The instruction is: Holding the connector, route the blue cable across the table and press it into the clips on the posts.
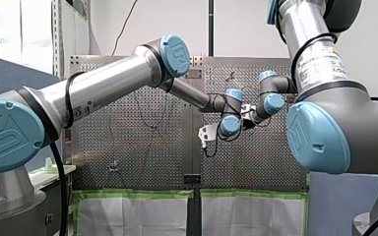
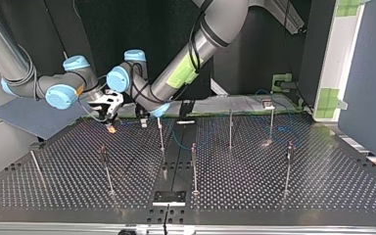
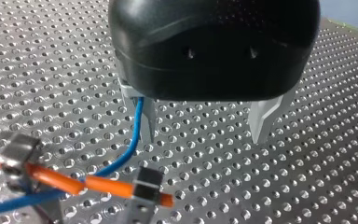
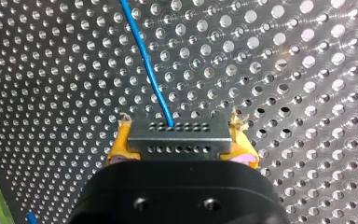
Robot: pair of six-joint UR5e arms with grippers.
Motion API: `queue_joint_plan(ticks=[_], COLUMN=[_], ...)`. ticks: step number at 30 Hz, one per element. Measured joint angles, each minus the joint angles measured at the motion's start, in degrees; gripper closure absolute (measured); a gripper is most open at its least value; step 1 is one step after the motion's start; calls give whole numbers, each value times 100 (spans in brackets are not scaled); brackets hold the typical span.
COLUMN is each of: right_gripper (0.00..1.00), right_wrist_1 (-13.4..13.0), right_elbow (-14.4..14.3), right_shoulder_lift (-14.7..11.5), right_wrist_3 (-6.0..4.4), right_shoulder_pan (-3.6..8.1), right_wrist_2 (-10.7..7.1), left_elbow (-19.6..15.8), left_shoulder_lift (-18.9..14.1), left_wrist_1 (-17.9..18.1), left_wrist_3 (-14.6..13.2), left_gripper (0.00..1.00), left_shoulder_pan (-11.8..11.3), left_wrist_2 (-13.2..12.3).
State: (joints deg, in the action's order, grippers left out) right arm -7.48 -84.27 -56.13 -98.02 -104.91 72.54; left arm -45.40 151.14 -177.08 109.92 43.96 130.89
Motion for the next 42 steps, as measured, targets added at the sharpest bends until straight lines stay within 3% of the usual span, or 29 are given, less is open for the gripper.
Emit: queue_joint_plan(ticks=[2, 3, 4, 5, 7, 8, 13, 19, 24, 30, 35, 42], right_gripper=[100, 100, 100, 100, 100, 100, 100, 100, 100, 100, 100, 100], right_wrist_1=[0, 0, 0, 0, 0, 0, 2, 48, 192, 284, 424, 636], right_elbow=[0, 1, 1, 1, 5, 7, 8, 44, 143, 249, 374, 435], right_shoulder_lift=[0, 0, -1, -2, -4, -5, -7, -15, -100, -407, -683, -1057], right_wrist_3=[0, 0, 0, 0, 6, 9, 18, 42, 68, -1, -68, -115], right_shoulder_pan=[0, 0, 0, 0, 0, 0, 0, -8, -12, -2, 1, 31], right_wrist_2=[-3, -5, -7, -8, -10, -10, -13, -19, -20, -36, -163, -218], left_elbow=[-26, -34, -40, -46, -51, -52, -4, 172, 174, -74, -307, -351], left_shoulder_lift=[-2, 0, 0, -1, -2, -2, -2, -38, -245, -559, -884, -1281], left_wrist_1=[27, 42, 56, 70, 82, 87, 75, -110, -284, -227, -139, -144], left_wrist_3=[5, 3, -2, -10, -22, -26, -7, 39, 108, 130, 111, 90], left_gripper=[44, 44, 71, 78, 78, 100, 100, 100, 100, 100, 100, 100], left_shoulder_pan=[5, 6, 7, 7, 6, 4, 6, 46, 68, 67, 82, 145], left_wrist_2=[5, 3, -1, -5, -13, -19, -58, 76, 129, 135, 134, 134])
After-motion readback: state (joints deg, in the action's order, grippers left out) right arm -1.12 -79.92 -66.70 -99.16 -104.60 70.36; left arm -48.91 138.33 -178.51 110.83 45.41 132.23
